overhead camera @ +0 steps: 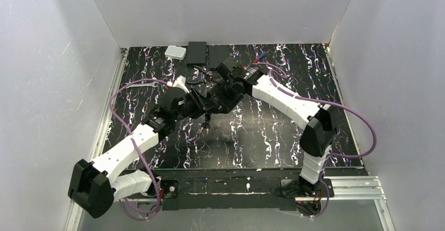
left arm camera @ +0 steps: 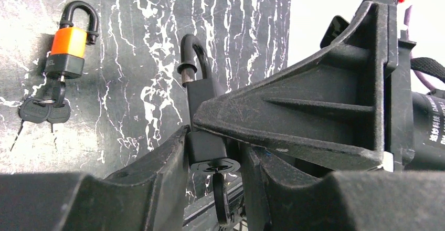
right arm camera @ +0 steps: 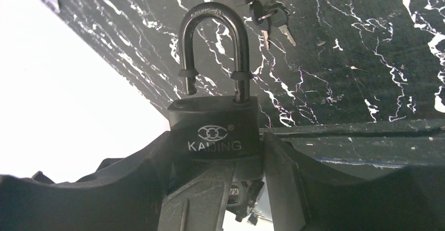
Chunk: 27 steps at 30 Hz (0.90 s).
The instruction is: Unlock with the key
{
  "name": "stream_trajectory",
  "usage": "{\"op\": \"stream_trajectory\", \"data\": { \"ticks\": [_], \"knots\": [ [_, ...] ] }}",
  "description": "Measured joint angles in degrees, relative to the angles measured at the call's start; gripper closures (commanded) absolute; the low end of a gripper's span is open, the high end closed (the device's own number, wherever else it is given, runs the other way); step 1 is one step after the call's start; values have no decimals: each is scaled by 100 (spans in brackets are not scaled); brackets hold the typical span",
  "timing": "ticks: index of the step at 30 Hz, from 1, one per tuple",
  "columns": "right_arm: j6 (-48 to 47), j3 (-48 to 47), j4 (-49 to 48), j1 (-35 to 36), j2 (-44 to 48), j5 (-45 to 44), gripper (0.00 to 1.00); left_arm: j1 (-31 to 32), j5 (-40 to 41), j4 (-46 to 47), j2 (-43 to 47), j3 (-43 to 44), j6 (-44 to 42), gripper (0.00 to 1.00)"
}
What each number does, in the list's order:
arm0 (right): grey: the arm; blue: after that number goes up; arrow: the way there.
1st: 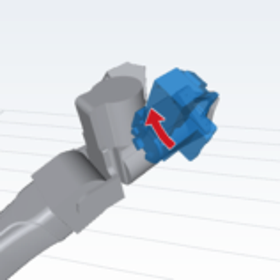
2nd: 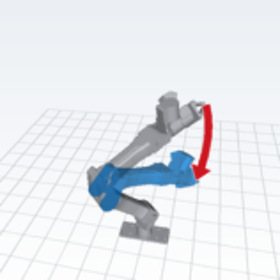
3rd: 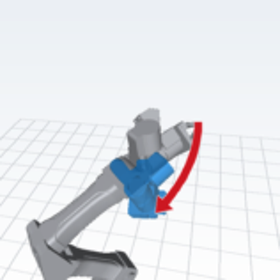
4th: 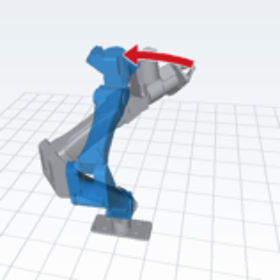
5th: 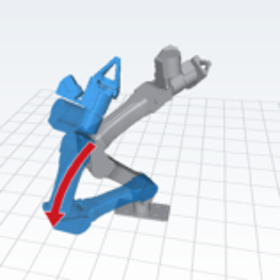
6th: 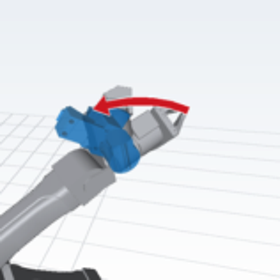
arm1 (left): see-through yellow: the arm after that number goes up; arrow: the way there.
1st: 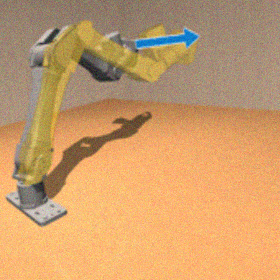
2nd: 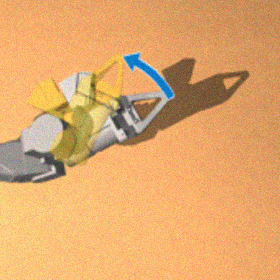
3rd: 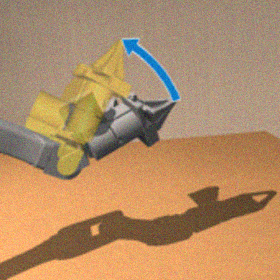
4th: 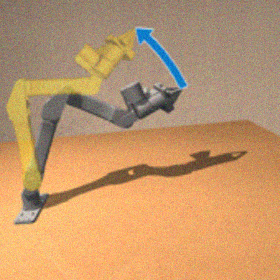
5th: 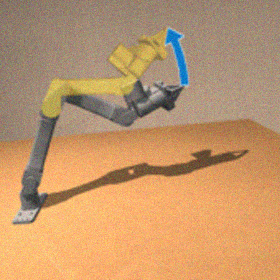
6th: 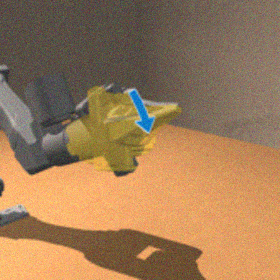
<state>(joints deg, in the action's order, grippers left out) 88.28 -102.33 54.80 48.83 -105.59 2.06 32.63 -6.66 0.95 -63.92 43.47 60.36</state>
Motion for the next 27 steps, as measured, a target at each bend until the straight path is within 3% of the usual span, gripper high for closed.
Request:
{"op": "stream_trajectory", "data": {
  "ticks": [5, 7, 15, 27],
  "knots": [
    [-529, 351, -643, 3, 452, -167, 4, 8, -136, -47, 500, -182, -99, 100],
    [-752, 388, -804, -49, 605, -257, 2, -6, -174, -67, 689, -237, -214, 100],
    [-1582, 784, -1603, -534, 1283, -421, 2, -31, -456, -270, 1490, -272, -908, 100],
    [-2141, 1564, -2565, -1164, 1428, 969, 15, -68, -824, -262, 1729, -272, -1573, 100]
  ]
}}
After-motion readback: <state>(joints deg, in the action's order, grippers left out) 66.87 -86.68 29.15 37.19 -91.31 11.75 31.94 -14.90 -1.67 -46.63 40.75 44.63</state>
